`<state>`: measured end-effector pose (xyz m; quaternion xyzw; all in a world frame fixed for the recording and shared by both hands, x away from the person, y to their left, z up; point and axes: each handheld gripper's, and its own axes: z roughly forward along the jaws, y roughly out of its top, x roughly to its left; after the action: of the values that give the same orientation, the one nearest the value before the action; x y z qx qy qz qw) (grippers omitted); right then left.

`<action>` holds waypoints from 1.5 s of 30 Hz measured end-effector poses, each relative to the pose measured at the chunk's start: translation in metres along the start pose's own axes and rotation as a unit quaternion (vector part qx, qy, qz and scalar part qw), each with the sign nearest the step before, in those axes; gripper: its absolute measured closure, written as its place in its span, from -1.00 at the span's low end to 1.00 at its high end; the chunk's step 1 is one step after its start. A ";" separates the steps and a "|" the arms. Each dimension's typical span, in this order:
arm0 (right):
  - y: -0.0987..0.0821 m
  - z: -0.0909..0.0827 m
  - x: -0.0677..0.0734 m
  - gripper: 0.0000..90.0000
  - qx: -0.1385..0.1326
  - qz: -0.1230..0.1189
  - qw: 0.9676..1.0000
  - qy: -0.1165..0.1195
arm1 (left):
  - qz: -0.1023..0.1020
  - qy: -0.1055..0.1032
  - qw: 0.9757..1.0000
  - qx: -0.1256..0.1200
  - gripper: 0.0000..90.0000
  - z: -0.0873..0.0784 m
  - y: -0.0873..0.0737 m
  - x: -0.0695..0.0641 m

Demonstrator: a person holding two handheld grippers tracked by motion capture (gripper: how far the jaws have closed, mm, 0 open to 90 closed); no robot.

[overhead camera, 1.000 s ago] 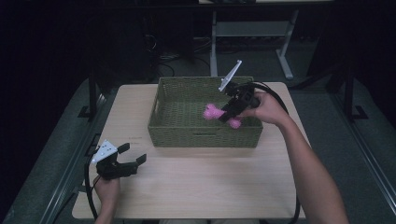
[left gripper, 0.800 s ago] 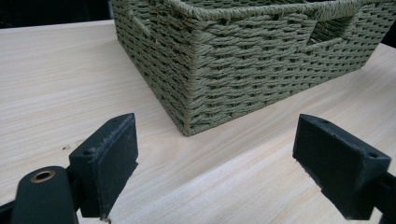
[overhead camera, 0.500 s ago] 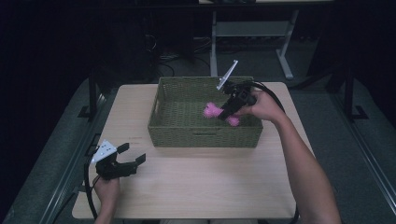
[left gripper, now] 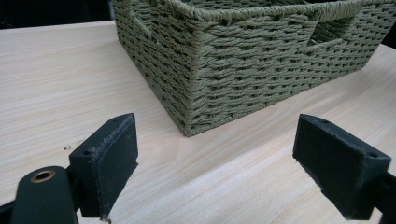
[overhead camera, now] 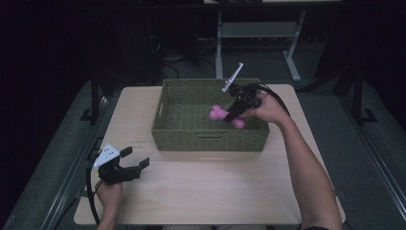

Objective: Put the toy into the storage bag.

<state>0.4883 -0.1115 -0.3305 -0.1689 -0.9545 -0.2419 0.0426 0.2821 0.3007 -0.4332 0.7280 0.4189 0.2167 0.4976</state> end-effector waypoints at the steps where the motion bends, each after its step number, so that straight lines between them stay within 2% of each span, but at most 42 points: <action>1: 0.000 0.000 0.000 0.29 0.000 0.000 1.000 0.000 | 0.000 0.000 1.000 0.000 -0.70 0.000 0.000 0.000; 6: 0.001 0.004 -0.003 0.29 0.005 0.003 1.000 -0.002 | 0.005 -0.001 1.000 0.002 -0.70 0.000 0.000 0.000; 19: -0.004 0.017 -0.012 0.29 0.014 0.014 1.000 0.005 | 0.003 0.001 1.000 0.003 -0.70 0.000 0.000 0.000; 32: -0.007 0.025 -0.014 0.29 0.015 0.020 1.000 0.008 | 0.003 0.000 1.000 0.002 -0.70 0.000 0.000 0.000; 45: -0.009 0.034 -0.017 0.28 0.032 0.022 0.999 0.010 | 0.004 0.001 1.000 0.003 -0.70 0.000 0.000 0.001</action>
<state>0.5010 -0.1077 -0.3669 -0.1864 -0.9572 -0.2124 0.0633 0.2826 0.3012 -0.4334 0.7307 0.4173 0.2177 0.4945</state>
